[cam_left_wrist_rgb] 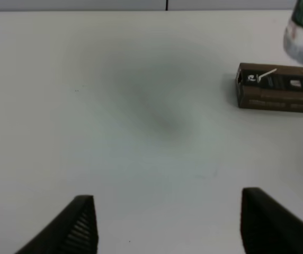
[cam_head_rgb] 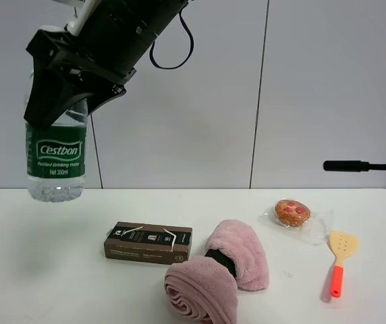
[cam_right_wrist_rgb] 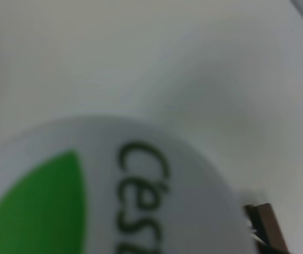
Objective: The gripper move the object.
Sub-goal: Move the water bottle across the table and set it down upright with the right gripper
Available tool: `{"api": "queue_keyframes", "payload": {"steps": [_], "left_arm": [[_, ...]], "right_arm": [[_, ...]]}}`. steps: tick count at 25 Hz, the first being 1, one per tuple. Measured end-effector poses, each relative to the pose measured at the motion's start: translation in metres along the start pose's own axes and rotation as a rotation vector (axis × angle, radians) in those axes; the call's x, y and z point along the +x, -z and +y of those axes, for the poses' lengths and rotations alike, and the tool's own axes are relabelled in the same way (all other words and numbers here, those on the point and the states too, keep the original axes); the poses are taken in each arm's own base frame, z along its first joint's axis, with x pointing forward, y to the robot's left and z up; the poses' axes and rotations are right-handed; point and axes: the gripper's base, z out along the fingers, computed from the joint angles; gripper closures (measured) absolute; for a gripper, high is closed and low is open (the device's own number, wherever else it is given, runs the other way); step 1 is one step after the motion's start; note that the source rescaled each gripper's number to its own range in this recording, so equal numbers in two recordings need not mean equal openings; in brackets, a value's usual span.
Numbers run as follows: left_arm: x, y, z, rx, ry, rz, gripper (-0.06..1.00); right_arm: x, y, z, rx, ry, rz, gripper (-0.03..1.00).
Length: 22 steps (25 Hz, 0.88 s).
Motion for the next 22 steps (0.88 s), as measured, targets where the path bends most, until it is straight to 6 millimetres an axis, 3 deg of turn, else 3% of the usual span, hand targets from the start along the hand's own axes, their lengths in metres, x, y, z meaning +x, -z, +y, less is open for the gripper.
{"api": "queue_keyframes", "payload": {"steps": [5, 15, 22], "left_arm": [[0.0, 0.0, 0.0, 0.0, 0.0, 0.0, -0.06], [0.0, 0.0, 0.0, 0.0, 0.0, 0.0, -0.06], [0.0, 0.0, 0.0, 0.0, 0.0, 0.0, -0.06]], "right_arm": [[0.008, -0.017, 0.004, -0.037, 0.041, 0.078, 0.97], [0.021, -0.021, -0.002, 0.0, 0.14, 0.213, 0.97], [0.038, -0.053, -0.011, -0.045, 0.092, 0.254, 0.97]]}}
